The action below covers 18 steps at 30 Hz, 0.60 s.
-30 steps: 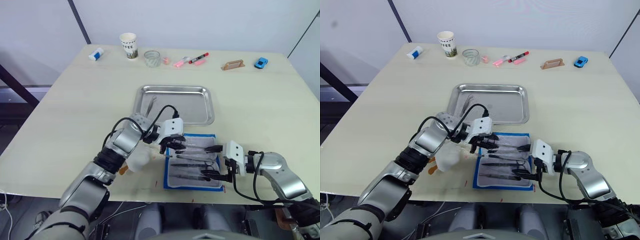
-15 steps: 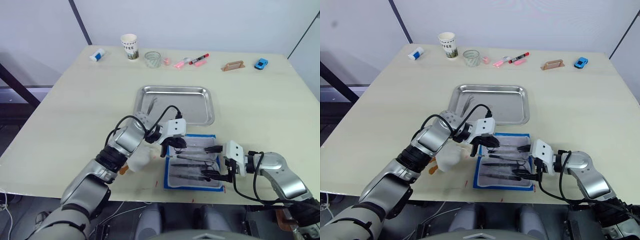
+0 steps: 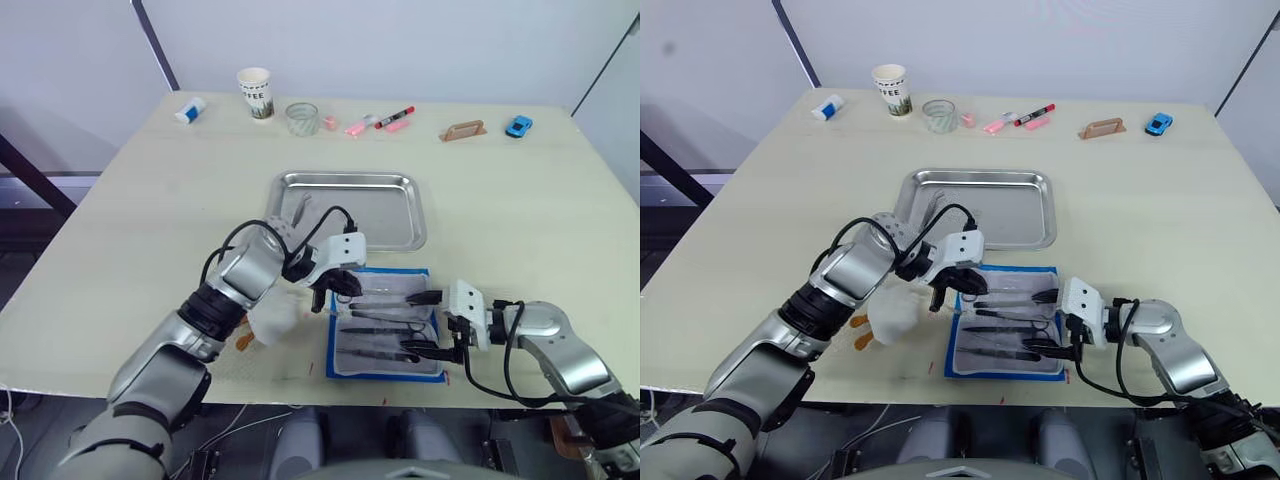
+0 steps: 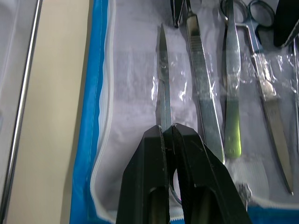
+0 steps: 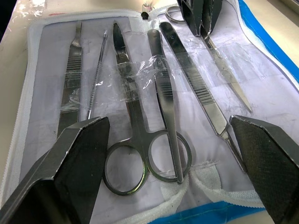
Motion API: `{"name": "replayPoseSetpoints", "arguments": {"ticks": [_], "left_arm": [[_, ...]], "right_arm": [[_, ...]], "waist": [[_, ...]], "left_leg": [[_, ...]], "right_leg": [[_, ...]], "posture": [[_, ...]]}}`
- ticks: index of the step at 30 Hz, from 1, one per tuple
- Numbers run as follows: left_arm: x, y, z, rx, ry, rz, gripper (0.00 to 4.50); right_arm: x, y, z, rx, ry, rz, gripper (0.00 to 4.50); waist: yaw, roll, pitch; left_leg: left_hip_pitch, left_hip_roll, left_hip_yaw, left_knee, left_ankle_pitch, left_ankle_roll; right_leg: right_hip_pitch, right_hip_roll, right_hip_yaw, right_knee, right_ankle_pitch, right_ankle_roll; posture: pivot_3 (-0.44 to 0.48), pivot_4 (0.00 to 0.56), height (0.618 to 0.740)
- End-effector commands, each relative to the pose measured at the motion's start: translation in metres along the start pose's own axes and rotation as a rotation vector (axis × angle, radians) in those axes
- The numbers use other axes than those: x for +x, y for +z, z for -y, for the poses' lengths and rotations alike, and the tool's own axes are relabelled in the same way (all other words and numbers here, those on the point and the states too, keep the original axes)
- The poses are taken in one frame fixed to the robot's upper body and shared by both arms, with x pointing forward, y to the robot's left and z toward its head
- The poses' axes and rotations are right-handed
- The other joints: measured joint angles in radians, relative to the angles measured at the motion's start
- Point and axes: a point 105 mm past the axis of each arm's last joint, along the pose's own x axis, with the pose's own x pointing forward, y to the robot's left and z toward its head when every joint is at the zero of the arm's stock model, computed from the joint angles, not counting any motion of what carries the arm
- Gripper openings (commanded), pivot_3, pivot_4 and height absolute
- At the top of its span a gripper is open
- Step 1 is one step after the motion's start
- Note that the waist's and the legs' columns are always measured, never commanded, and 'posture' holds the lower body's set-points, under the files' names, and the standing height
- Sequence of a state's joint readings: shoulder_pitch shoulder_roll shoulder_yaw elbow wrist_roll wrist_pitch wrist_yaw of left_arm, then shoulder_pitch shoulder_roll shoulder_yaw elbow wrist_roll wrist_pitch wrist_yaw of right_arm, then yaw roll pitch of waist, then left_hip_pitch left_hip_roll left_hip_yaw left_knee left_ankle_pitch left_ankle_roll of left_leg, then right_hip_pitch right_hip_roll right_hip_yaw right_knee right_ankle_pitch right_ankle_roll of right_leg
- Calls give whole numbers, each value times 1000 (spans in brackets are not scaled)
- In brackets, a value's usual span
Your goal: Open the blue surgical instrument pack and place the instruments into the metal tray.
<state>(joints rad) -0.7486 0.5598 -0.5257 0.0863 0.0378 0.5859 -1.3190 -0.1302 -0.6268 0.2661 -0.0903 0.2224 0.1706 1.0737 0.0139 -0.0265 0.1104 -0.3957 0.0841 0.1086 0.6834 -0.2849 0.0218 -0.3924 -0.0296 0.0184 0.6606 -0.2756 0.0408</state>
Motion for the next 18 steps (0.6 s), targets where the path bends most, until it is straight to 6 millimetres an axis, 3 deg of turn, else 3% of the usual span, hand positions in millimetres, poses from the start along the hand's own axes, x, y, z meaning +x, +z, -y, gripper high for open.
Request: {"name": "replayPoseSetpoints", "arguments": {"ticks": [1,9,18], "left_arm": [[-10,10,-2,33,12,-5,28],[-26,11,1,31,13,-10,28],[-53,-11,7,-22,57,-45,28]], "right_arm": [[2,-36,-15,107,51,-132,4500],[3,-36,-14,104,59,-136,4500],[1,-38,-12,101,68,-146,4500]], "waist": [[0,0,0],[-1,0,0],[-1,0,0]], "left_leg": [[0,0,0,0,0,0],[0,0,0,0,0,0],[0,0,-1,0,0,0]], "right_leg": [[0,0,0,0,0,0],[-1,0,0,0,0,0],[-1,0,1,1,0,0]], "posture": [[0,150,740],[0,150,740],[0,150,740]]}}
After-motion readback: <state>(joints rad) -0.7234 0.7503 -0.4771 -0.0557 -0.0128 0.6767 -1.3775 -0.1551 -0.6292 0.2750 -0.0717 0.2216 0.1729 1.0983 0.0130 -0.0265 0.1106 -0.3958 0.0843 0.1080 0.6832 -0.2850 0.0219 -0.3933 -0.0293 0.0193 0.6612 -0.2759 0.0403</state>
